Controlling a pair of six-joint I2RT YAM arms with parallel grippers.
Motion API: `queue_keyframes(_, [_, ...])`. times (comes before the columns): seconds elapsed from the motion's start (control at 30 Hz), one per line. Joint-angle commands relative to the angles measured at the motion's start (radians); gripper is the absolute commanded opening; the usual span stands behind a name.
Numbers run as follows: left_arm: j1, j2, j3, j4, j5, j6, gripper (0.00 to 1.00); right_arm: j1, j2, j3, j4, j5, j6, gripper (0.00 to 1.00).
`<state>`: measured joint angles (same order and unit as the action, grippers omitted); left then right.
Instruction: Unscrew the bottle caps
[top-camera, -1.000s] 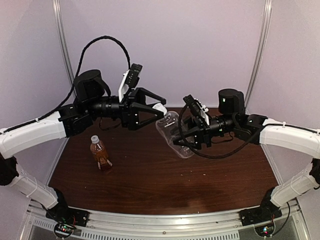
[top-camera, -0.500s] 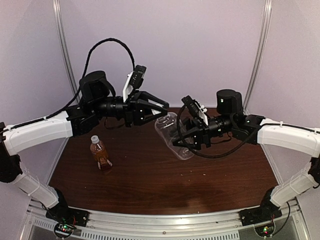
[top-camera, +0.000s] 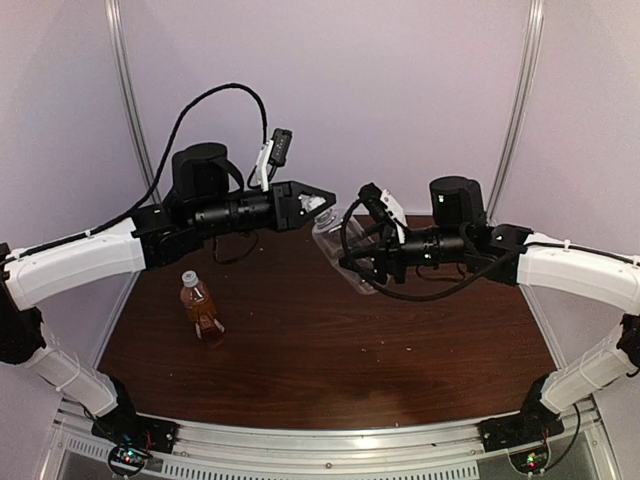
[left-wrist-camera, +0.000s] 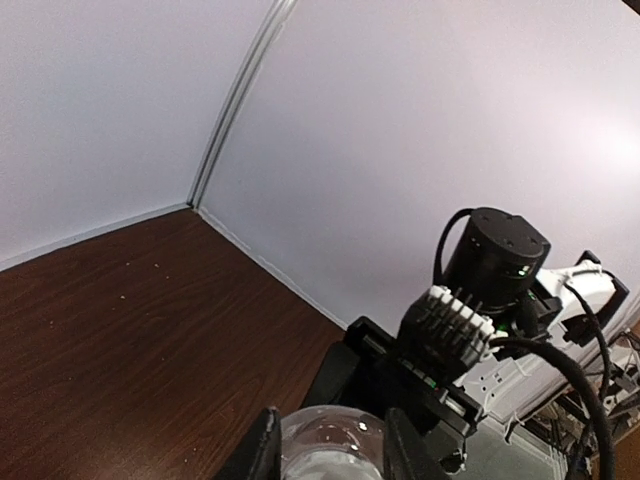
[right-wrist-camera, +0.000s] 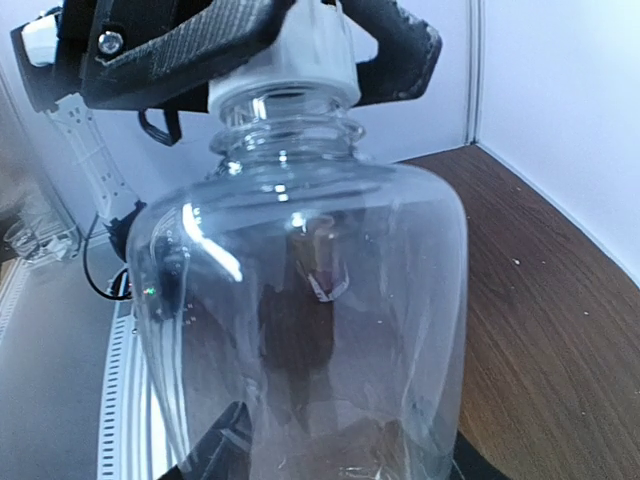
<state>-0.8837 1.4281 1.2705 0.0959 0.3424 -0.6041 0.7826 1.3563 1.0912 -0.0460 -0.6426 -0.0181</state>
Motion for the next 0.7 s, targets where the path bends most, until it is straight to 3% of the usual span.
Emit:
queue_keyframes(0.0, [-0.006, 0.022, 0.041, -0.08, -0.199, -0.092, 0.28, -0.013, -0.005, 0.012, -0.01, 0.254, -0.034, 0.52])
queue_keyframes(0.33, [0.011, 0.052, 0.026, 0.045, -0.074, -0.079, 0.44, -0.011, -0.002, 0.012, -0.017, 0.153, -0.049, 0.52])
queue_keyframes(0.67, [0.115, 0.011, -0.09, 0.312, 0.199, -0.095, 0.77, -0.012, -0.021, -0.009, -0.012, 0.027, -0.057, 0.52])
